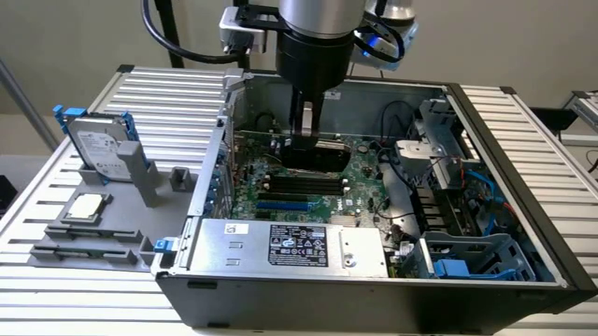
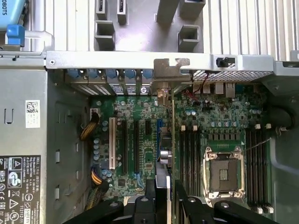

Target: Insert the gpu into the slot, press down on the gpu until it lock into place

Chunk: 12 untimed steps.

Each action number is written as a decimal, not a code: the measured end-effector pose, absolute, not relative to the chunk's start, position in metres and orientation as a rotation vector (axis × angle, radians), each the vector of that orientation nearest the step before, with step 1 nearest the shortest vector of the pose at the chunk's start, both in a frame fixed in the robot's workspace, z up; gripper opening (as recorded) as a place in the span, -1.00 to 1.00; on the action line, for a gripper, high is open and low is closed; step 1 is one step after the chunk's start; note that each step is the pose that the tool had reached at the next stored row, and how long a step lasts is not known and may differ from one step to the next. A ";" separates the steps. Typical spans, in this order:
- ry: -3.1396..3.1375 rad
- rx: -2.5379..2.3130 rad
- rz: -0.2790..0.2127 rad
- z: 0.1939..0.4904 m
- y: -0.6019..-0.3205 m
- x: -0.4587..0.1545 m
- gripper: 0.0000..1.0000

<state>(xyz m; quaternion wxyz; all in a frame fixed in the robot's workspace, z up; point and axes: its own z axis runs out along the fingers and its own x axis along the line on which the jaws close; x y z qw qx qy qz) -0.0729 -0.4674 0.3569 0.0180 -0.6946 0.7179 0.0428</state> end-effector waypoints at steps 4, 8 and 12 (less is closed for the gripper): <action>2.220 -2.165 0.136 0.350 -0.468 -0.074 -0.47; 2.206 -2.174 0.141 0.342 -0.469 -0.075 -0.47; 2.190 -2.181 0.147 0.335 -0.469 -0.076 -0.47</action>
